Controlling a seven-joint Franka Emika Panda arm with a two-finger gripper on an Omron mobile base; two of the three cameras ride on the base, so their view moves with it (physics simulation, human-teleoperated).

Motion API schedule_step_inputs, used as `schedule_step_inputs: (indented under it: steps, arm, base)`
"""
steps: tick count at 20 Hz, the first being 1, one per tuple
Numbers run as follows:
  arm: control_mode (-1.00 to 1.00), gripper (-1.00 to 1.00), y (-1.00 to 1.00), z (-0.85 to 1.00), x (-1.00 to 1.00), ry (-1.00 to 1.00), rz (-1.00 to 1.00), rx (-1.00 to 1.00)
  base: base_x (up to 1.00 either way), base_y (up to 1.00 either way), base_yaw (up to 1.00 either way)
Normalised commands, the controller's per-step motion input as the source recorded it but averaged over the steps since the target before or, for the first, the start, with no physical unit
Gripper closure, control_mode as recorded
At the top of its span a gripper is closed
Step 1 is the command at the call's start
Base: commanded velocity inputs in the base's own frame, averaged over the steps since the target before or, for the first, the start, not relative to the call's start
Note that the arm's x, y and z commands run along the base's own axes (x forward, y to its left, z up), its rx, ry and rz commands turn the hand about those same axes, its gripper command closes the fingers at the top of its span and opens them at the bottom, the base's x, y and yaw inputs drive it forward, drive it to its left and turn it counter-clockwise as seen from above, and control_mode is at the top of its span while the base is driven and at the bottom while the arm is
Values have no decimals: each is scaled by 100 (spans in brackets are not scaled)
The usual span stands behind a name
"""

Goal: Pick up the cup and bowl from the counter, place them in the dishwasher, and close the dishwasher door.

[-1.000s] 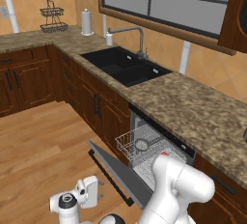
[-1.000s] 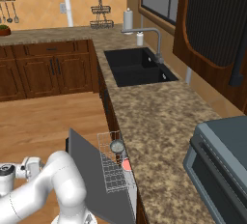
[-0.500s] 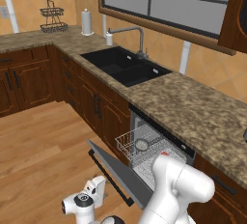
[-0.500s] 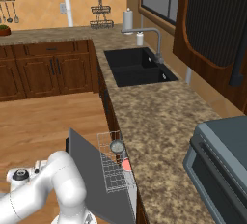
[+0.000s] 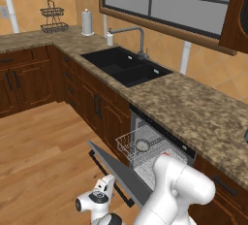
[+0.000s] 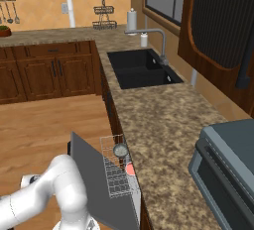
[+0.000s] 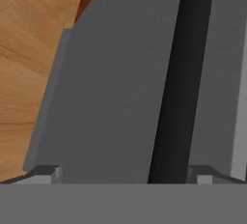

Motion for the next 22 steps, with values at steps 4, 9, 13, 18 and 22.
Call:
schedule_step_inputs:
  steps: [4,9,13,18,22]
  arm:
    - [-100,-100,-31,-44,63,0,-12,-20]
    - [-100,-100,-61,-25,74,0,-20,-24]
    - [-100,-100,-87,-4,81,-3,-28,-30]
    - [-100,-100,-89,0,72,-12,-30,-37]
    - [-100,-100,-91,0,66,-14,-30,-38]
  base:
    - [0,0,0]
    - [0,0,0]
    - [0,0,0]
    - [0,0,0]
    - [0,0,0]
